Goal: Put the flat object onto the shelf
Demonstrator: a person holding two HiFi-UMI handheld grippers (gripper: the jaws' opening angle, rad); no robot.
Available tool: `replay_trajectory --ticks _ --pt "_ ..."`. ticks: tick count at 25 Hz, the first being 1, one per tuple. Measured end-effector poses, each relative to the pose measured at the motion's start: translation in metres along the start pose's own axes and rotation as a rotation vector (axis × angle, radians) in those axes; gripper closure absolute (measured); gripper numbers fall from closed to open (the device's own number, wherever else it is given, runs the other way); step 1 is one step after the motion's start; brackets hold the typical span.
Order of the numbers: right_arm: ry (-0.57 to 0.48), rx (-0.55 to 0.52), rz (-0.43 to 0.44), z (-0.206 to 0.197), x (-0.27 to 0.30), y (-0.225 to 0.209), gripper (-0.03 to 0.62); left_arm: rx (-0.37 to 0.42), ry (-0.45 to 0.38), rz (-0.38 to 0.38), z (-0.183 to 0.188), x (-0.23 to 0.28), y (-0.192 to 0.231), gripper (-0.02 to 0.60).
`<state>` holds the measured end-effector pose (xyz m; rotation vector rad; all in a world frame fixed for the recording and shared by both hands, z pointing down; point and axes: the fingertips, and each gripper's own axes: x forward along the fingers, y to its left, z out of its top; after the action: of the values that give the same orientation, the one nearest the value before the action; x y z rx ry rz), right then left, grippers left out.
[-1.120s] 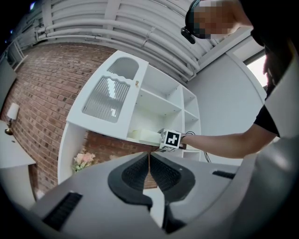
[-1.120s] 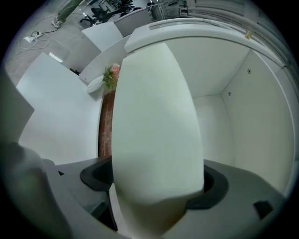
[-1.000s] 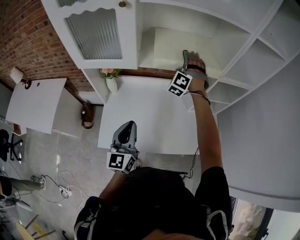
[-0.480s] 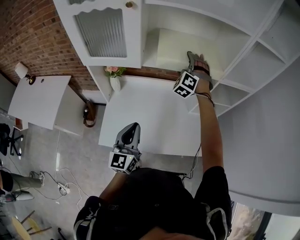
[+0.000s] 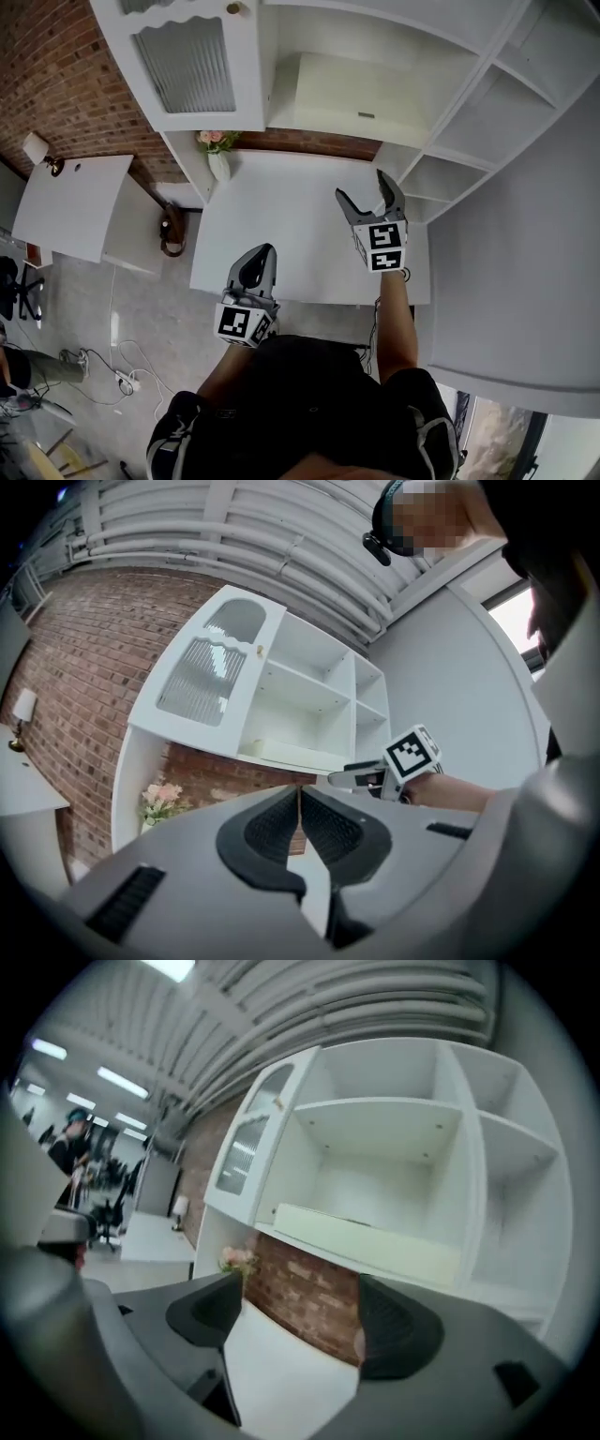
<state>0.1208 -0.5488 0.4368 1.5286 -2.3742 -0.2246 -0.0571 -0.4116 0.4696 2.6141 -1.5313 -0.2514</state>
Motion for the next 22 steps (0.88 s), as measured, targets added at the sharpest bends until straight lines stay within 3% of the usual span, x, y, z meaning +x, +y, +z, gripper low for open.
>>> replay_trajectory --ticks 1,3,7,13,22 --pt "-0.018 0.08 -0.01 -0.008 -0.013 0.004 0.214 0.005 -0.005 -0.007 0.001 0.001 -0.005 0.563" --pt "-0.027 0.188 -0.03 -0.028 -0.037 0.016 0.383 0.015 -0.016 -0.023 0.004 0.002 -0.015 0.565" --pt "-0.039 0.332 -0.025 -0.051 -0.076 0.044 0.445 0.02 -0.019 -0.042 0.004 0.0 -0.031 0.563" --pt "-0.079 0.437 -0.067 -0.056 -0.126 0.056 0.505 0.026 -0.013 -0.048 -0.003 -0.003 -0.048 0.564" --pt "-0.089 0.465 -0.079 -0.06 -0.16 0.066 0.559 0.026 -0.008 -0.062 -0.009 -0.008 -0.062 0.563"
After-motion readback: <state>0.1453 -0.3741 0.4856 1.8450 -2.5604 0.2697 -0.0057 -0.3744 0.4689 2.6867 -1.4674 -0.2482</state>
